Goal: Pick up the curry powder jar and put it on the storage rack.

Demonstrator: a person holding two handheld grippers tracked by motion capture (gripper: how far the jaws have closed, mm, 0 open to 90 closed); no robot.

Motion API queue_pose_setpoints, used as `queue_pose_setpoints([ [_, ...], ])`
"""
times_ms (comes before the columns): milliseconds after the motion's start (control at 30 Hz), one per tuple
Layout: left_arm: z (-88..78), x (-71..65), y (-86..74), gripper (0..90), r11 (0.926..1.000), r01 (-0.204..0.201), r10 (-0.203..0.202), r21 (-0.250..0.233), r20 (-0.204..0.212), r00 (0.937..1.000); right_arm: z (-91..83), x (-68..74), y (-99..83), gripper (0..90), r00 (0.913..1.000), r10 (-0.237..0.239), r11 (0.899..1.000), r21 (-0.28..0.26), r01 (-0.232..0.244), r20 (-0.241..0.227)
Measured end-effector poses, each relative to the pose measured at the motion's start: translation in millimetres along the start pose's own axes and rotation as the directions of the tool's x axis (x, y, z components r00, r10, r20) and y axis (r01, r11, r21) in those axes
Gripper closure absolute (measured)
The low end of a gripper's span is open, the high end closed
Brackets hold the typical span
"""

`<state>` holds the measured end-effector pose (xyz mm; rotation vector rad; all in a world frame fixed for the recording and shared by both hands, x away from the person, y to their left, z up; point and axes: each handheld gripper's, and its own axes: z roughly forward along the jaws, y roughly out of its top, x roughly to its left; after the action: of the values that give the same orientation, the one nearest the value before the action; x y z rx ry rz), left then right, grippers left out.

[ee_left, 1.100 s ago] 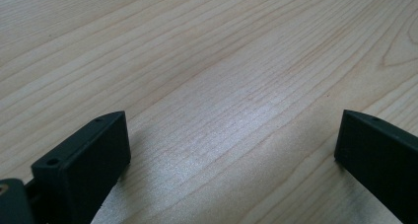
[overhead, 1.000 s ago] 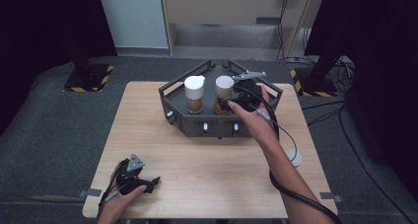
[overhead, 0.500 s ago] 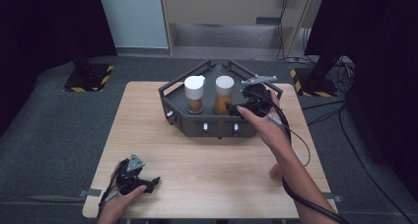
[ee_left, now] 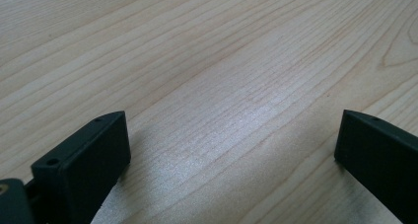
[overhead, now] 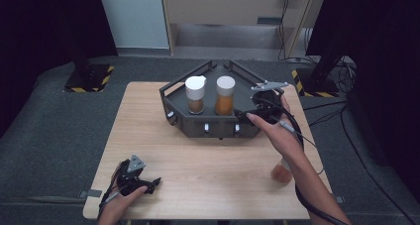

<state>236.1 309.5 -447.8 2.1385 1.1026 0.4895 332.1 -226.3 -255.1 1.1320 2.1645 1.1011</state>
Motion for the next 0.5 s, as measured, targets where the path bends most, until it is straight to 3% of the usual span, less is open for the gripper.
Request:
queue_pose_setpoints([
  [500,0.0,-0.1,0.0,0.0,1.0,0.0,0.0,0.0,0.0,1.0,-25.0,-3.3,-10.6,3.8,0.9997,-0.024,1.0,0.008,0.024,0.0],
])
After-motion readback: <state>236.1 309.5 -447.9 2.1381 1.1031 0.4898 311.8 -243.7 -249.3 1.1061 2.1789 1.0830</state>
